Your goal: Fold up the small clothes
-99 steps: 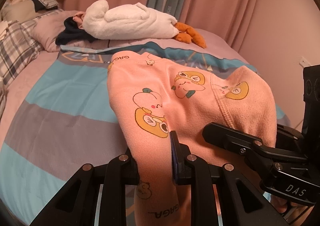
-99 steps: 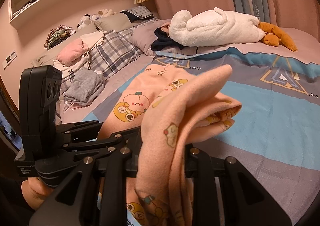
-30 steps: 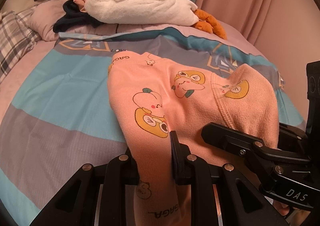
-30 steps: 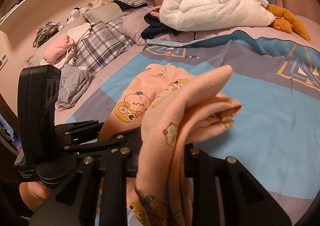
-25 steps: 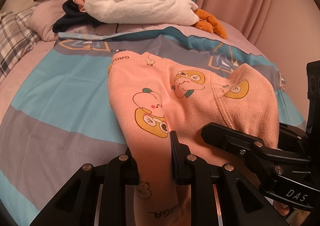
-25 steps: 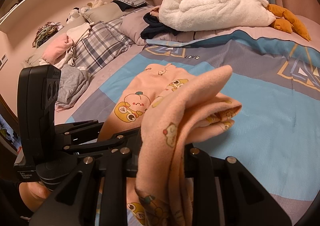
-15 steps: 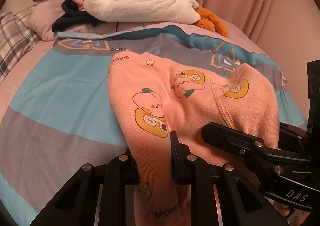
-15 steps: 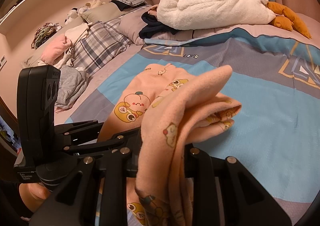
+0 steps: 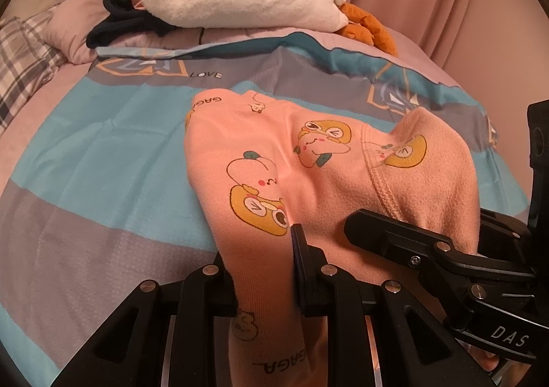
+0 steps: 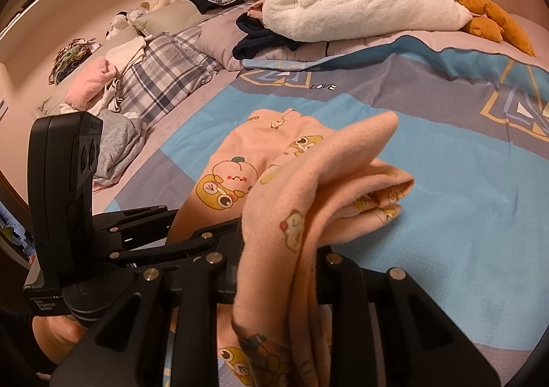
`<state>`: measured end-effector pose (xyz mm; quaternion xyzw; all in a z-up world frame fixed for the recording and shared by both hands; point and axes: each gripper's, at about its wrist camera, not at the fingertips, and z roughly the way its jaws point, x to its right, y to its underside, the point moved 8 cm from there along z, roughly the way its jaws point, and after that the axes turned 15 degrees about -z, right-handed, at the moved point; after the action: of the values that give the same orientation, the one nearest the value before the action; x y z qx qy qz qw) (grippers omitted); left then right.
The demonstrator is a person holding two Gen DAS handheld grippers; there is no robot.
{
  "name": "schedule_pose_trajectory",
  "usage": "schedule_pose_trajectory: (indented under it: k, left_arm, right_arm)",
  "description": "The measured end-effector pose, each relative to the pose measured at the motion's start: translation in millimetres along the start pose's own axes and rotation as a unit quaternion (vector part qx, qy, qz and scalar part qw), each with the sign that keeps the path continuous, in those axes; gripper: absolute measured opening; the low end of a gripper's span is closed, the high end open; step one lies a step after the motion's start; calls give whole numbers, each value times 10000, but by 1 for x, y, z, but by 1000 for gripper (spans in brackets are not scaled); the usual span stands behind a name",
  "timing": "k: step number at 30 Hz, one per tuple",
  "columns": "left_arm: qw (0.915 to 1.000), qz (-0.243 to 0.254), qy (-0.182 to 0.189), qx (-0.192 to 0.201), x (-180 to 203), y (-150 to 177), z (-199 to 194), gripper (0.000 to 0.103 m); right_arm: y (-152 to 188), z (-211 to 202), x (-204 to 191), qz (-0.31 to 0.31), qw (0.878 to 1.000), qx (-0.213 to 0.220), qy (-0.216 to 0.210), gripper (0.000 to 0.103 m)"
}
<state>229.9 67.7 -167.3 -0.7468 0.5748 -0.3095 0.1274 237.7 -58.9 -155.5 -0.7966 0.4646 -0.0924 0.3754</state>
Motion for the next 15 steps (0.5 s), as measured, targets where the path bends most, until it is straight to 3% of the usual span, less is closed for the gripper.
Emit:
schedule_pose_trajectory:
  k: [15]
  left_arm:
    - [9997, -91, -66, -196, -8, 6, 14, 20]
  right_arm:
    - [9, 16, 8, 260, 9995, -167, -107, 25]
